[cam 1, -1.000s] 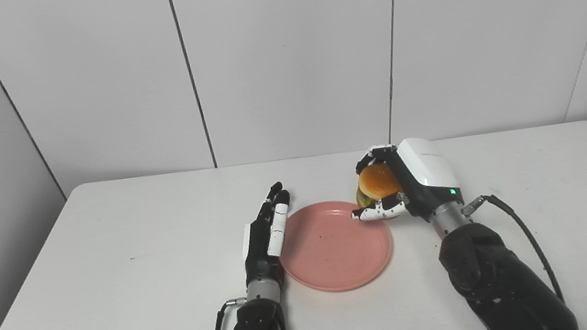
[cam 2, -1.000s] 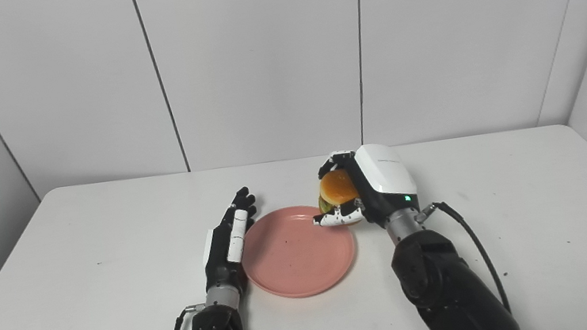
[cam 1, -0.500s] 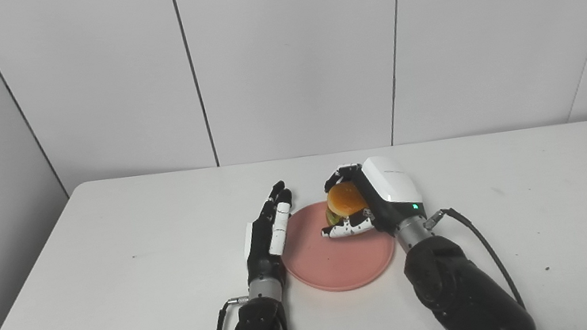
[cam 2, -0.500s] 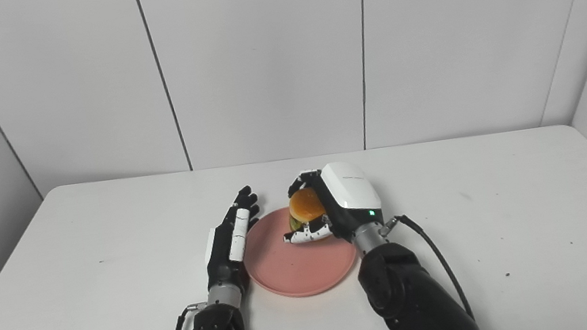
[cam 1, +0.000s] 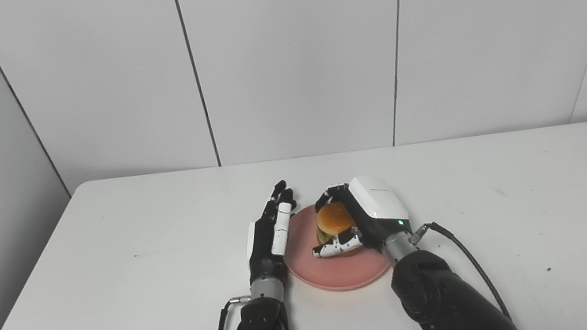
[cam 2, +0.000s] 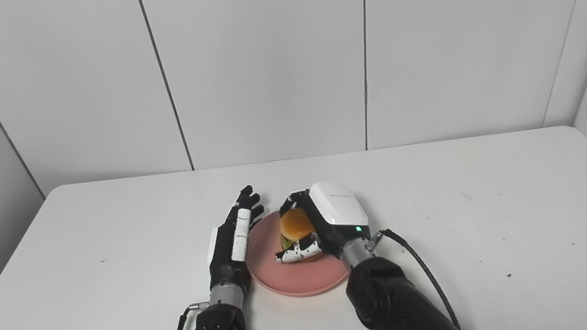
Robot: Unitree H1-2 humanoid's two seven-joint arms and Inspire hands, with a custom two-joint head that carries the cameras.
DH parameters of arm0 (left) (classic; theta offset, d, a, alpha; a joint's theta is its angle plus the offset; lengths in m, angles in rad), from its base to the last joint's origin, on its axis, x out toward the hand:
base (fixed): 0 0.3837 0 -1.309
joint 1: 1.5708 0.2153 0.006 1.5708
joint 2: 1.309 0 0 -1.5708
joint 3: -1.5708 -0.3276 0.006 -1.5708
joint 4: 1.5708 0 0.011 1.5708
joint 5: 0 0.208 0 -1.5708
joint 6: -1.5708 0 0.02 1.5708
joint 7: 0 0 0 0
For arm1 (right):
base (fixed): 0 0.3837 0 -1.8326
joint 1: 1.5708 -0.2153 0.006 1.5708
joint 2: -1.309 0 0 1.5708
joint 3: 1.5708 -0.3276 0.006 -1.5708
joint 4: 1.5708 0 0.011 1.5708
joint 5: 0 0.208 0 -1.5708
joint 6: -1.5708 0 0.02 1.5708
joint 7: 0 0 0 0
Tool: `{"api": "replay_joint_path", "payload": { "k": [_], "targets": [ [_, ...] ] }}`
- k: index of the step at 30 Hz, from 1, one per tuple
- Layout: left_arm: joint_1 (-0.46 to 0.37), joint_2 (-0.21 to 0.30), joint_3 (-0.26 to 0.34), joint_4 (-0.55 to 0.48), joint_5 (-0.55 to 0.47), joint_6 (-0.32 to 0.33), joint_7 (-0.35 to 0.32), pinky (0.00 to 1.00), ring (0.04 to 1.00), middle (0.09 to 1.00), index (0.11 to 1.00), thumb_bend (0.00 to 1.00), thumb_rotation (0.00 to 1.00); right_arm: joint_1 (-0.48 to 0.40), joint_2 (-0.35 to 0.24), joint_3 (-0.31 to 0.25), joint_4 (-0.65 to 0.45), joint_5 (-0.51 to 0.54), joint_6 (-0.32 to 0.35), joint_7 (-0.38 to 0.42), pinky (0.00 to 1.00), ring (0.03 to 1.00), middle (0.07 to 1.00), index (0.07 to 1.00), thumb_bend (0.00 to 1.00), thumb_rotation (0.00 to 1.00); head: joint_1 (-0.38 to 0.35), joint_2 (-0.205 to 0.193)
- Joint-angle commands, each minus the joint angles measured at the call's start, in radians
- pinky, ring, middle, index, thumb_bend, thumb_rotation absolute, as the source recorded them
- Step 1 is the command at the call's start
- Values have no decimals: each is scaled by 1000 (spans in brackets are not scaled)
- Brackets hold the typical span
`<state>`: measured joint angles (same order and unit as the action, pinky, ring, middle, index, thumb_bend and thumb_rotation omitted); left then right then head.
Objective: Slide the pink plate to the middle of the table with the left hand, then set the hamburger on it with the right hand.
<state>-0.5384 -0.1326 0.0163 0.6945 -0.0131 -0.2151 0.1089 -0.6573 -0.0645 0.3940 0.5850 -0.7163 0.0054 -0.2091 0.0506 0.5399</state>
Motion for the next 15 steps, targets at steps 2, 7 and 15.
{"api": "replay_joint_path", "payload": {
  "k": [2, 7, 15],
  "targets": [
    [-19, -8, -12, 15, 16, -4, 5, 846, 878, 891, 881, 899, 925, -57, 14, -4, -6, 11, -18, -13, 295, 360, 412, 505, 519, 1, 1, 1],
    [-21, -8, -13, 24, 27, -15, 15, 855, 878, 890, 873, 886, 927, -53, 14, 1, 20, 15, -33, -26, 316, 384, 428, 503, 522, 2, 0, 2],
    [-25, -5, -11, 27, 33, -8, 15, 884, 905, 897, 867, 906, 924, -49, -4, 23, 9, 2, -13, 8, 403, 506, 543, 507, 516, 86, -3, 0]
  ]
}}
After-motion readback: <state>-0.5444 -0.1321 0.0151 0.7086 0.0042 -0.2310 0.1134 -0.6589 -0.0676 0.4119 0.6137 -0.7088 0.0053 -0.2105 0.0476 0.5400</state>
